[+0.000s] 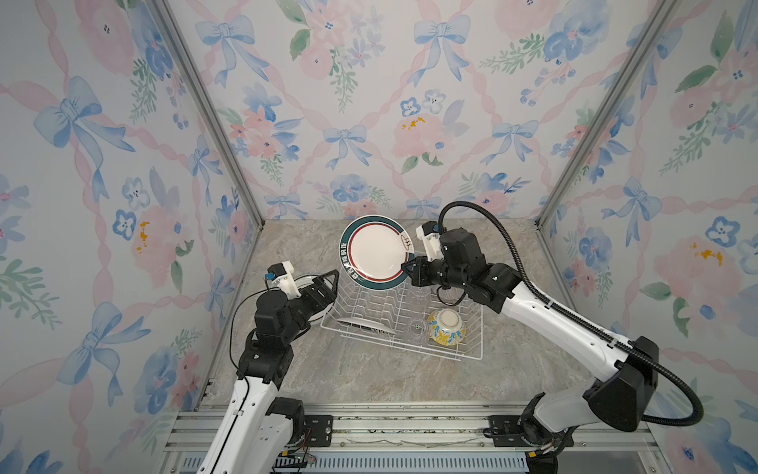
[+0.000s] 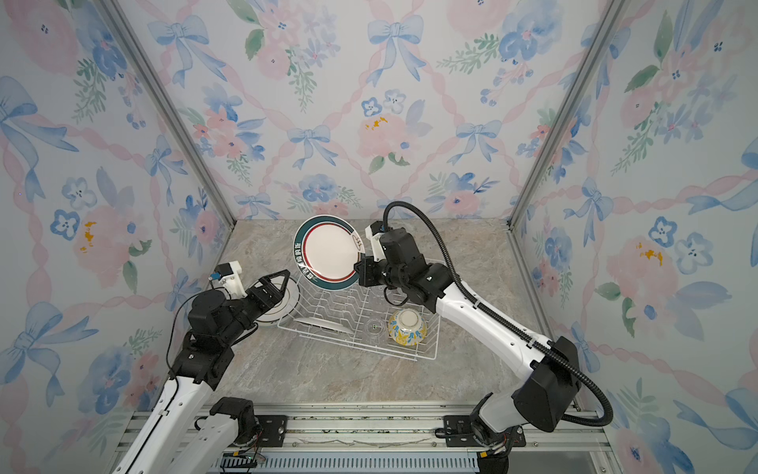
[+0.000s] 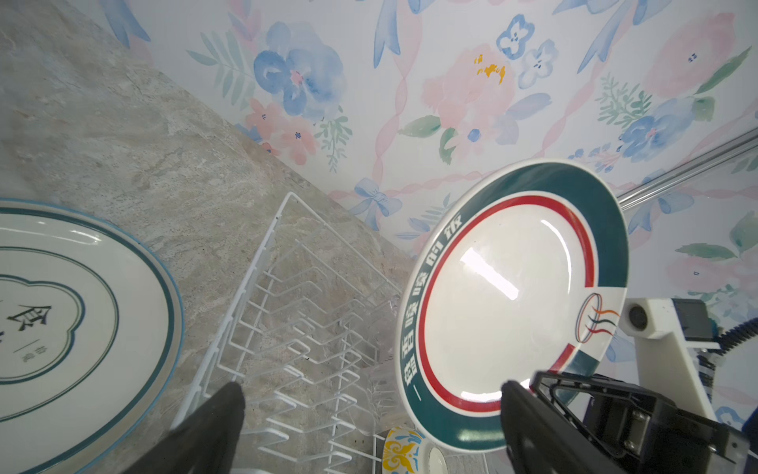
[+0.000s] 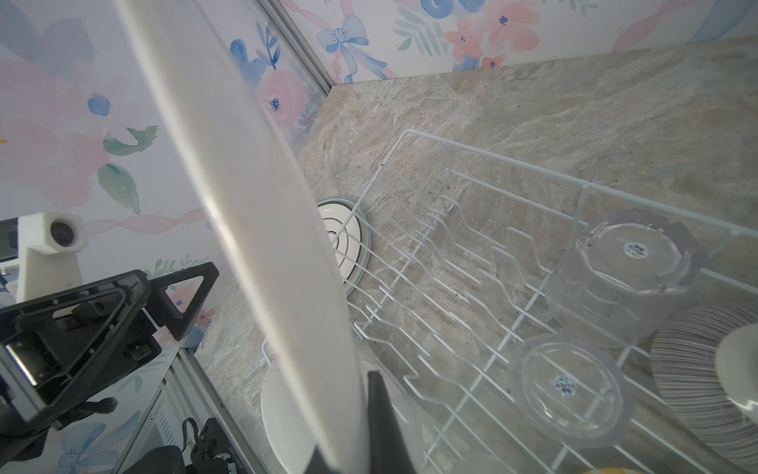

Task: Unload the mixed dishes from the dish rack
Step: 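Hand the red-green rimmed plate from the right gripper to the left gripper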

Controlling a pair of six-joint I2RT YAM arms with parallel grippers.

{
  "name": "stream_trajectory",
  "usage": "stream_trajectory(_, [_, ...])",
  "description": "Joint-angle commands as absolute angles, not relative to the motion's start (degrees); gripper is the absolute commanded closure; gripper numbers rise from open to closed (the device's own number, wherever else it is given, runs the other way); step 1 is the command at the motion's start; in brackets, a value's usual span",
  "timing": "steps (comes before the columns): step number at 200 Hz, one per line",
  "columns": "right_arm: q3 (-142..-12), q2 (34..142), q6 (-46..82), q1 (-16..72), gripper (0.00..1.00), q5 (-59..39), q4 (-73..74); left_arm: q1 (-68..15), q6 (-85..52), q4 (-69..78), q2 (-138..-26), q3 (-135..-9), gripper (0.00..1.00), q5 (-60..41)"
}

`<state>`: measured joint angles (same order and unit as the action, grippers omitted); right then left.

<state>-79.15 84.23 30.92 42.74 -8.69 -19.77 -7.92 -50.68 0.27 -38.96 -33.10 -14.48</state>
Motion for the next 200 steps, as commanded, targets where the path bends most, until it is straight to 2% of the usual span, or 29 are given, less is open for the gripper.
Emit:
stream_trajectory(1, [-80.8, 82.2, 32.9, 42.9, 1.00, -11.5, -15.6, -9.0, -51.7, 4.6, -39.2, -32.1, 0.02, -15.3])
stream_trajectory(109, [-80.3, 83.5, 37.9, 43.6, 1.00, -17.1, -11.4, -14.7, -51.6, 14.1, -46.7, -32.4, 0.03, -15.5])
stream_trajectory(137, [-80.7, 84.0, 38.8, 43.9, 1.00, -18.0, -10.3, -16.0, -51.3, 16.8, -47.2, -31.9, 0.16, -15.0])
stream_trajectory(171, [-80.5, 84.3, 39.4, 44.0, 1.00, -18.1, -9.9, -16.7, -51.2, 18.2, -47.1, -31.4, 0.23, -14.7])
stream_trajectory(200, [-81.0, 85.1, 39.7, 44.2, 0.98, -18.5, -10.4, -17.0, -51.0, 18.6, -46.1, -30.7, 0.35, -13.4])
